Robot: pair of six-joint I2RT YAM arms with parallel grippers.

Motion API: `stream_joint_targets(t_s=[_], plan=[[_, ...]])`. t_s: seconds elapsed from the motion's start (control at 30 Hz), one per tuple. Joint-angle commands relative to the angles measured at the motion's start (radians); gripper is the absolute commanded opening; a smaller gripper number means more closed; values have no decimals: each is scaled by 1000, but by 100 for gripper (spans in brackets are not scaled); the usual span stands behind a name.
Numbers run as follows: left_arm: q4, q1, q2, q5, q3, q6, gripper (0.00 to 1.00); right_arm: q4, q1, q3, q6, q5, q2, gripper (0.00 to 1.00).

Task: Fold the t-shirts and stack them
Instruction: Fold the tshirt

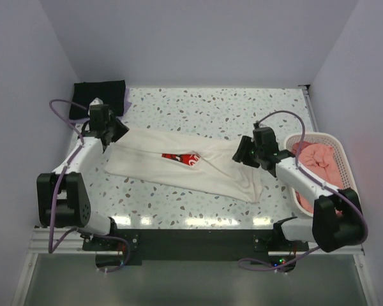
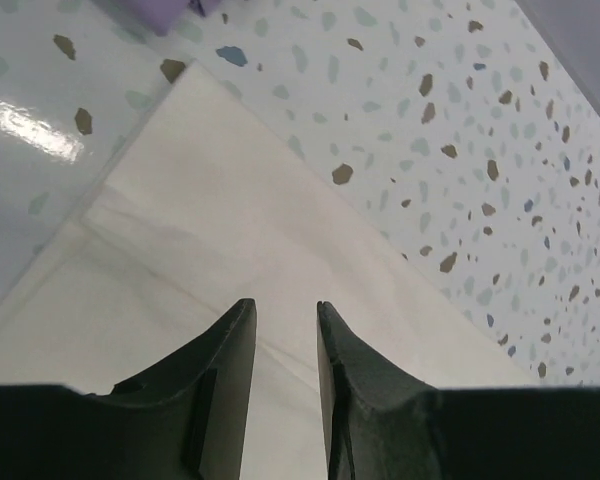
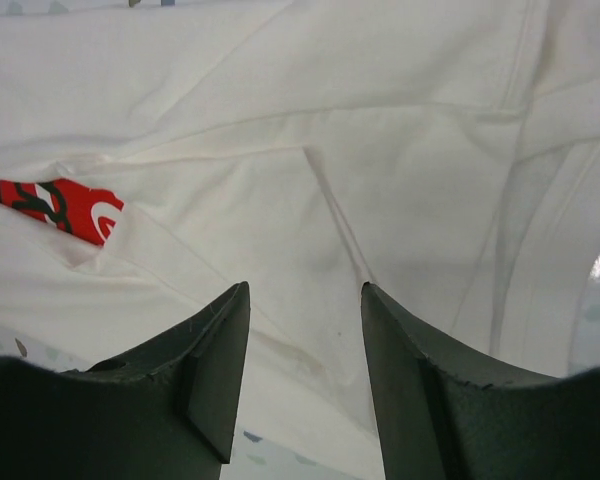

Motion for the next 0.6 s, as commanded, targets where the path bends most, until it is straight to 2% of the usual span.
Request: stream_joint_targets(t_s=[0.0,0.17,0.4,0.57], plan=[[-27,-26,-127,93,-33,83,36,166,3,66,-25,31,98,52],[-50,-25,-226,152,-76,160,36,261,13,101,-33,31,232,52],[-2,-25,-410,198,-174,232,37,358,58,93,-32,68,314,51],[-9,-26,-429,175,-192,259,37,367,100,90,-27,102,346,49]])
